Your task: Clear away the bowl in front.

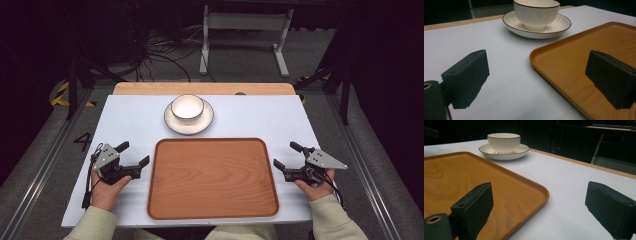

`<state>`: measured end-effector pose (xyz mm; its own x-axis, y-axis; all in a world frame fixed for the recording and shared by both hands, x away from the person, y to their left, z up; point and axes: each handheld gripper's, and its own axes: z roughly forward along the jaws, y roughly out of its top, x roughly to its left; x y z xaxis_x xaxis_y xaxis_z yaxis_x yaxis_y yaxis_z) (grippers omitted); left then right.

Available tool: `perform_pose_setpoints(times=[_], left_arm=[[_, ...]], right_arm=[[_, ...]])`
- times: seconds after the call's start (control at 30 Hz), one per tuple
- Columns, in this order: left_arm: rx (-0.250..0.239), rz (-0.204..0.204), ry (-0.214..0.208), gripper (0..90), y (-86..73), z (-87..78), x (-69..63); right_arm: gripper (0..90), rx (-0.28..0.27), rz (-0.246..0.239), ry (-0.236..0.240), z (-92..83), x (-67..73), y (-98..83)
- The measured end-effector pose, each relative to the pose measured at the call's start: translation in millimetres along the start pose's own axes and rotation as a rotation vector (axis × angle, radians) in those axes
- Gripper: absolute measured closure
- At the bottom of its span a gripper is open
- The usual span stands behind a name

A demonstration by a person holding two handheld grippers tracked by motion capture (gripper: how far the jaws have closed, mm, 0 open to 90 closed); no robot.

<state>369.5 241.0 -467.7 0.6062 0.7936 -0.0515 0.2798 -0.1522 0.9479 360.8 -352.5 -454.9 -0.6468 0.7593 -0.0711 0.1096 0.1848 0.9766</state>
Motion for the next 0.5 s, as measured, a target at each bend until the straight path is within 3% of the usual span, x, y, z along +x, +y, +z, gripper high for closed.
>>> perform_pose_setpoints(times=[0.07, 0.23, 0.37, 0.5], left_arm=[[0.003, 0.004, -0.003, 6.6, 0.2, 0.3, -0.5], [0.005, 0.003, 0.001, 8.8, 0.9, 0.1, -0.1], [0.016, -0.036, -0.014, 8.7, 3.0, -0.5, -0.3], [0.029, -0.008, -0.016, 9.2, 18.9, -1.4, -5.3]], right_arm=[[8.7, -0.028, 0.023, -0.003, -2.7, -2.3, -1.1], [8.7, -0.035, 0.036, 0.0, -3.5, -2.9, -1.5], [8.7, -0.034, 0.041, 0.001, -3.3, -3.7, -1.5], [8.8, -0.033, 0.054, -0.005, -3.1, -4.7, -1.6]])
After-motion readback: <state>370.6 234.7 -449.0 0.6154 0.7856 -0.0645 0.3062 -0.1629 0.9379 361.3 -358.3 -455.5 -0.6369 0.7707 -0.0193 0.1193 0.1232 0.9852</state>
